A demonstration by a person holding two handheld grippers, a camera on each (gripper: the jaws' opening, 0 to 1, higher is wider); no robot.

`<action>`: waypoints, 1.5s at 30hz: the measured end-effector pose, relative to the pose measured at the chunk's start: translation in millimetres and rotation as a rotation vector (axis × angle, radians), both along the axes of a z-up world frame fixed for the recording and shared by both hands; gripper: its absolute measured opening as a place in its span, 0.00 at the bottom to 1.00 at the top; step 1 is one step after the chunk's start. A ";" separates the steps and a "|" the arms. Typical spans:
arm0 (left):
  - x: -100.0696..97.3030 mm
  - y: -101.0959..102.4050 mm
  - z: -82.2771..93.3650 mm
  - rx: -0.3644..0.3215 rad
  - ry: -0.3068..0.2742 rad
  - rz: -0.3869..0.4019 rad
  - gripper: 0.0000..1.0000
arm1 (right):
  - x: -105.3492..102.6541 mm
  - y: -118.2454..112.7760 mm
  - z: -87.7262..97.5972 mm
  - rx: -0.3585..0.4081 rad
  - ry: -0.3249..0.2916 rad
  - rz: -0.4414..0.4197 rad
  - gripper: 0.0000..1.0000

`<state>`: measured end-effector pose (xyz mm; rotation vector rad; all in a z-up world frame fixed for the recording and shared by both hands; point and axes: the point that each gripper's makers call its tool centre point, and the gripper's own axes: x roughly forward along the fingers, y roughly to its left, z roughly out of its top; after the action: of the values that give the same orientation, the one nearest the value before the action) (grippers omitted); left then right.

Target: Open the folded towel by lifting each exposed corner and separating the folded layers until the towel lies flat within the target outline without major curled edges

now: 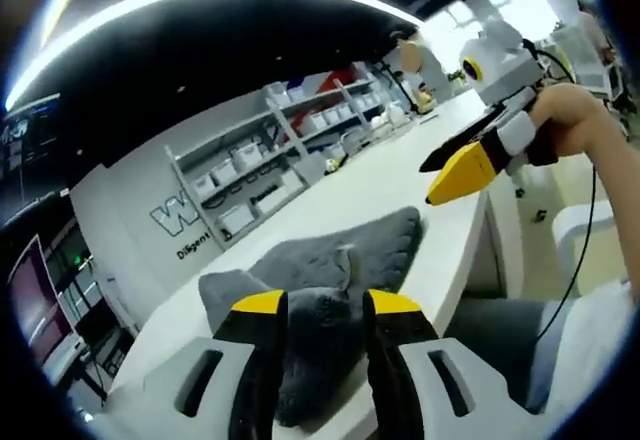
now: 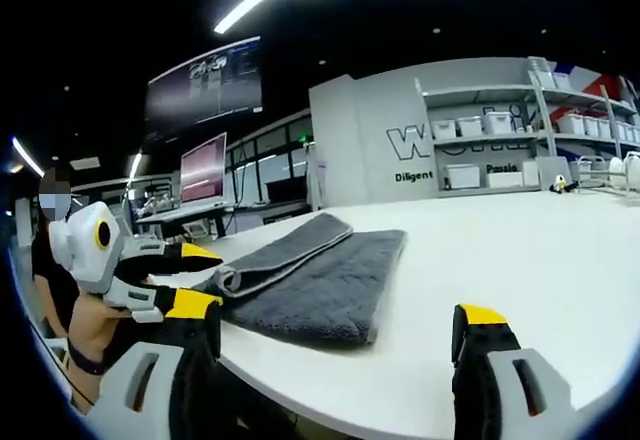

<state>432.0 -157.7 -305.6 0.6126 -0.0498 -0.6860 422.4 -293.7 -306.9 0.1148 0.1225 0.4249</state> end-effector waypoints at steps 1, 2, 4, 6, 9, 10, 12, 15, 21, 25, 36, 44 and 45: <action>-0.2 -0.8 -0.4 0.007 -0.005 -0.002 0.27 | 0.0 0.0 -0.1 0.001 0.001 0.001 0.98; -0.2 -1.5 -0.8 0.012 -0.009 -0.003 0.26 | 0.1 -0.2 -0.1 0.003 0.001 0.000 0.98; 0.3 -2.5 -2.3 0.022 -0.008 -0.004 0.26 | 0.2 -0.5 -0.2 0.002 0.001 0.000 0.98; 0.8 -3.0 -4.2 0.025 -0.002 -0.005 0.25 | 0.0 -0.2 -0.4 0.001 0.002 0.001 0.98; 0.9 -3.6 -5.8 0.037 -0.003 -0.009 0.21 | -0.2 -0.1 -0.5 0.002 0.002 0.000 0.98; 1.1 -3.5 -6.2 0.039 -0.004 -0.009 0.20 | -0.2 -0.2 -0.6 0.002 0.002 0.000 0.98; 1.4 -3.1 -7.1 0.047 -0.005 -0.009 0.17 | -0.1 -0.3 -0.6 0.003 0.003 0.000 0.98; 1.3 -3.3 -8.1 0.050 -0.003 -0.013 0.16 | 0.0 -0.5 -0.2 0.004 0.001 0.000 0.98; 0.7 -5.7 -12.5 0.059 0.014 -0.026 0.11 | -0.2 -0.4 -0.4 0.005 0.002 0.000 0.98; 1.0 -5.7 -13.7 0.055 0.023 -0.028 0.08 | -0.1 -1.0 0.0 0.006 0.001 -0.002 0.98; 3.8 0.3 -6.1 -0.053 0.046 -0.027 0.04 | 0.6 2.3 -0.7 0.002 0.005 0.005 0.98; 7.8 13.2 8.6 -0.372 0.142 -0.071 0.04 | 1.7 4.2 -1.2 0.000 0.009 0.009 0.97; 9.2 17.0 11.1 -0.411 0.146 -0.067 0.04 | 1.9 4.5 -1.2 -0.001 0.009 0.009 0.97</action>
<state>441.3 -140.7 -294.5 0.1663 -0.0731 -0.7578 424.3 -289.2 -308.1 0.1152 0.1321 0.4338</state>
